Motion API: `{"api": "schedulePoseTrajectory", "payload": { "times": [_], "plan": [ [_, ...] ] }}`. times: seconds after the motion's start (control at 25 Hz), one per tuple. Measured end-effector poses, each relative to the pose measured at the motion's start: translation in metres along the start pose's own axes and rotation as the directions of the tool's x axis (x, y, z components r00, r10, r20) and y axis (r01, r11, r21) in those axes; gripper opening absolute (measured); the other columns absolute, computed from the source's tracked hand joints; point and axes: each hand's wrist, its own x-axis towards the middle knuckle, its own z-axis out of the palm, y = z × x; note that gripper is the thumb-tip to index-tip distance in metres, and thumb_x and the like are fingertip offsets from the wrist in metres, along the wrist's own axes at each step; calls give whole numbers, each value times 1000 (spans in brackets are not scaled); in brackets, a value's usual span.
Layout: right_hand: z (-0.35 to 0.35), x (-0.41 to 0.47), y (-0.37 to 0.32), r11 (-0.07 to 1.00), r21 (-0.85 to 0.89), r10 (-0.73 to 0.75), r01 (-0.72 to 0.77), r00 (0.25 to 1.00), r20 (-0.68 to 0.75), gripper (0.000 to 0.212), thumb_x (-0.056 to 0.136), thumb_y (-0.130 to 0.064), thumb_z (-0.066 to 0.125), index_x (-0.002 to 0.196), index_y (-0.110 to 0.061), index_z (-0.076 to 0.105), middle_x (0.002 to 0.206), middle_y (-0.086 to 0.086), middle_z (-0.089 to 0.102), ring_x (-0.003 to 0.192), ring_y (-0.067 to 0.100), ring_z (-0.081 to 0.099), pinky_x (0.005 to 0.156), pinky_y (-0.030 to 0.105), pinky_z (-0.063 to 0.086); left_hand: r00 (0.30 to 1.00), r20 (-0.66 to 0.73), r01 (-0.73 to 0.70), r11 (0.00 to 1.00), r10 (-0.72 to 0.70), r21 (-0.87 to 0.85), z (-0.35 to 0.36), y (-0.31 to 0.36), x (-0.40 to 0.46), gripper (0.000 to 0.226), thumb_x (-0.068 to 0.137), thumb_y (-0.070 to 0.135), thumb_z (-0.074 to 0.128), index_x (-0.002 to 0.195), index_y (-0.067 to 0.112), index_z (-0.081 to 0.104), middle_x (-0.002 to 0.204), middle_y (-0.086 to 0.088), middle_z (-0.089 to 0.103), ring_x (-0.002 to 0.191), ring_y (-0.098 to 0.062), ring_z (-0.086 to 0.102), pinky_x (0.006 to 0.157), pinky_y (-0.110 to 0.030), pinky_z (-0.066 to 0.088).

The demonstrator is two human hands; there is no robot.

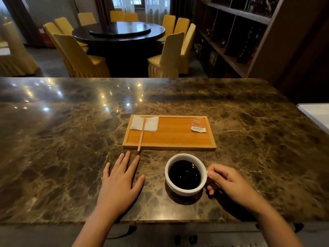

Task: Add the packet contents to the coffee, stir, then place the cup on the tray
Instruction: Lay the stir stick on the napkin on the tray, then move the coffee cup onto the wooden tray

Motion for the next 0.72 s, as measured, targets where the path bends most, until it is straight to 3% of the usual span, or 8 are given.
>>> {"api": "schedulePoseTrajectory", "payload": {
  "times": [0.16, 0.32, 0.52, 0.72],
  "plan": [
    [1, 2, 1, 998, 64, 15, -15, 1000, -8, 24, 93, -9, 45, 76, 4, 54, 57, 2, 57, 55, 19, 57, 52, 31, 51, 1000, -7, 0, 1000, 0, -11, -1, 0, 0, 70, 77, 64, 8, 141, 35, 10, 147, 7, -3, 134, -6, -11, 111, -44, -5],
    [-7, 14, -15, 996, 85, -5, 9, 999, -43, 28, 93, -8, 43, 71, -7, 60, 56, -4, 61, 52, 9, 57, 49, 18, 49, 1000, -4, 1, 1000, -1, -17, -2, 1, -1, 71, 76, 65, 6, 141, 36, 9, 147, 7, -4, 133, -6, -11, 111, -43, -6],
    [-23, 48, -45, 999, 16, -47, 49, 996, -81, 28, 96, -5, 39, 74, -6, 57, 47, -10, 58, 47, 3, 55, 48, 14, 47, 1000, -10, 10, 1000, -10, -25, -2, 1, -1, 71, 75, 65, 5, 140, 36, 8, 147, 8, -4, 133, -5, -11, 111, -44, -6],
    [-30, 93, -59, 997, -33, -68, 65, 992, -105, 28, 96, -9, 40, 78, -8, 61, 72, 7, 56, 49, 3, 56, 48, 15, 48, 1000, -7, 14, 999, -15, -31, -1, 0, 0, 70, 74, 66, 5, 138, 38, 5, 147, 8, -5, 133, -6, -12, 111, -44, -7]
  ]
}}
